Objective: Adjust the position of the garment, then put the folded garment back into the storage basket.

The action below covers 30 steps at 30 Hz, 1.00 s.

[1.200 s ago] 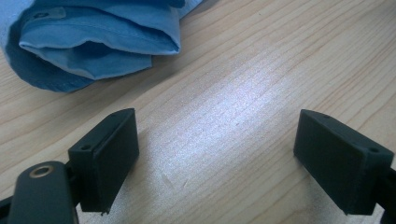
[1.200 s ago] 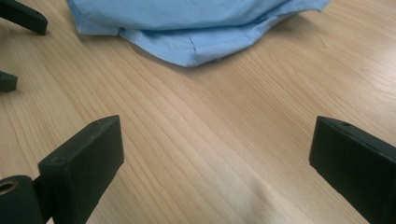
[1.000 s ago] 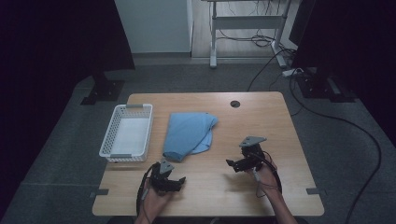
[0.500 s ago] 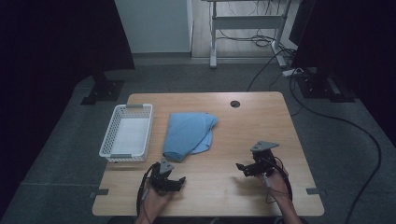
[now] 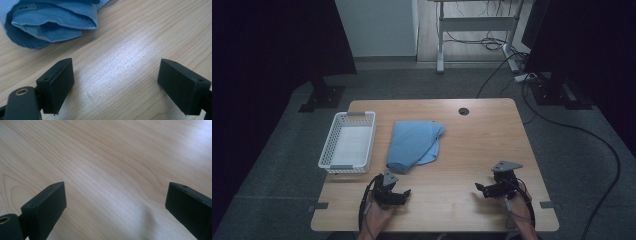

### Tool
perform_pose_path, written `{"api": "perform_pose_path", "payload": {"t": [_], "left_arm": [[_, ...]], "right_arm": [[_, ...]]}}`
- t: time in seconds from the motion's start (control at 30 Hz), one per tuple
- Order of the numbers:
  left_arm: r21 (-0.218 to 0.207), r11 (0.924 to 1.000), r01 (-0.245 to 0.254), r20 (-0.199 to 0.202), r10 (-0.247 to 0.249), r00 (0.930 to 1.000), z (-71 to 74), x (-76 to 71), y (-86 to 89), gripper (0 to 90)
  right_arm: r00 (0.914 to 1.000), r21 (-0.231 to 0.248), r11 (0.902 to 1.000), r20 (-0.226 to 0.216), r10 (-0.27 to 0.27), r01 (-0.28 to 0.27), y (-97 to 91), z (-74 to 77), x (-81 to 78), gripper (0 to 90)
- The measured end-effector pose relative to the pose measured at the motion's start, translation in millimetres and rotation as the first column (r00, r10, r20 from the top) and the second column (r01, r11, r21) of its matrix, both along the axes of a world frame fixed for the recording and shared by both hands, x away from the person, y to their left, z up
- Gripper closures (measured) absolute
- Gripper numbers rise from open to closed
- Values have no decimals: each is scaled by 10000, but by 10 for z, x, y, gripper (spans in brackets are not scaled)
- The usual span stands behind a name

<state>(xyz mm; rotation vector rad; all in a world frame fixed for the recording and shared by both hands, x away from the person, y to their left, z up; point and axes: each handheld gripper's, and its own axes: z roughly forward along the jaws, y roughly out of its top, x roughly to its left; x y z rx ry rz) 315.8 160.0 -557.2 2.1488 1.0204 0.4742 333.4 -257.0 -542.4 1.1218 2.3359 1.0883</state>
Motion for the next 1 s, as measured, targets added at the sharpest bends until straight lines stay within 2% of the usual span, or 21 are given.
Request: {"api": "perform_pose_path", "payload": {"t": [0.23, 0.3, 0.53, 0.67, 0.73, 0.8, 1.0], "left_arm": [[-5, 10000, -1, 0, 1, 10000, 0, 0, 0, 131], [-6, 10000, -2, 0, 2, 10000, 0, 0, 0, 132], [-31, 10000, 10, -17, -10, 10000, 0, 1, 3, 126], [125, 9996, 235, -197, -233, 9995, -7, 3, -2, 31], [152, 9998, 100, -246, -96, 9997, -6, 4, -5, 28], [212, 9994, -266, -364, 273, 9990, -5, 17, 1, 0], [105, 9994, -333, -422, 337, 9985, 4, 21, 12, 2]], "right_arm": [[9996, -139, 9996, -151, -228, 226, -83, -139, -103, 38], [9991, -179, 9993, -251, -347, 343, -118, -222, -144, 36], [9988, -391, 9982, -151, -462, 456, -144, -229, -180, 35], [9988, -414, 9981, -148, -465, 459, -142, -229, -182, 33], [9988, -420, 9980, -148, -468, 462, -142, -229, -182, 33], [9988, -423, 9980, -149, -473, 466, -141, -229, -184, 33], [9988, -431, 9980, -154, -470, 463, -141, -229, -185, 32]]}}
